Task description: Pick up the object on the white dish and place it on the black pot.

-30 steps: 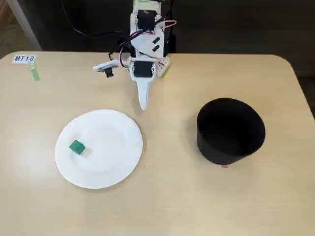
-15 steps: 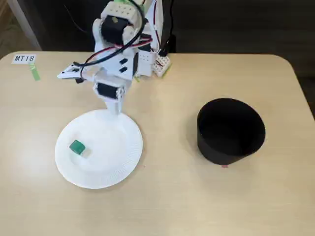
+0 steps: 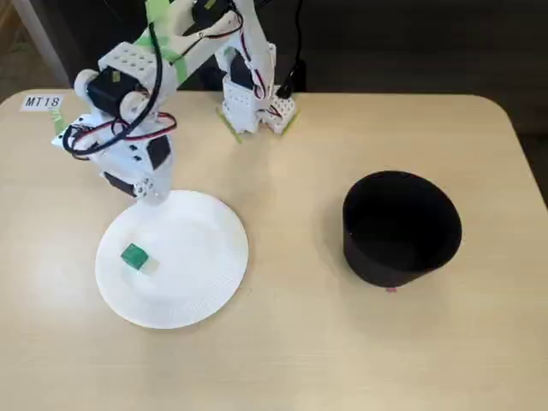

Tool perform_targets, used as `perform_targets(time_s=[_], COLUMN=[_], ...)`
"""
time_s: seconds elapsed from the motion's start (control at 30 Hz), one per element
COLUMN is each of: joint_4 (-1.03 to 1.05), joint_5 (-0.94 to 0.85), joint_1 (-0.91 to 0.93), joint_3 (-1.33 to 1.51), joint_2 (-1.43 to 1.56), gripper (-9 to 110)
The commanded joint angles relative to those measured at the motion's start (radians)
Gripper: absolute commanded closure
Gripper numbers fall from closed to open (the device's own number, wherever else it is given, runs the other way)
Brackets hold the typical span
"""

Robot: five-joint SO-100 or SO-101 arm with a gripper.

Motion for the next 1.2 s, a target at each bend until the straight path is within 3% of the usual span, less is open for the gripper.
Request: perform_targets(time_s=[0.0, 0.13, 0.3, 0.37, 0.53, 0.67, 1.17], joint_4=[-0.129, -0.31, -0.348, -0.351, -0.342, -0.316, -0.288], joint_5=[-0.026, -0.018, -0.011, -0.005, -0.044, -0.035, 0.037], joint_1=[0.012, 0.026, 0.018, 0.017, 0.011, 0.012, 0.04], joint_3=[0.026, 0.192, 0.207, 0.207, 0.207, 0.198, 0.14], joint_2=[0.043, 0.115, 0.081, 0.072, 0.067, 0.044, -0.081], gripper=[101, 101, 101, 101, 84, 78, 75])
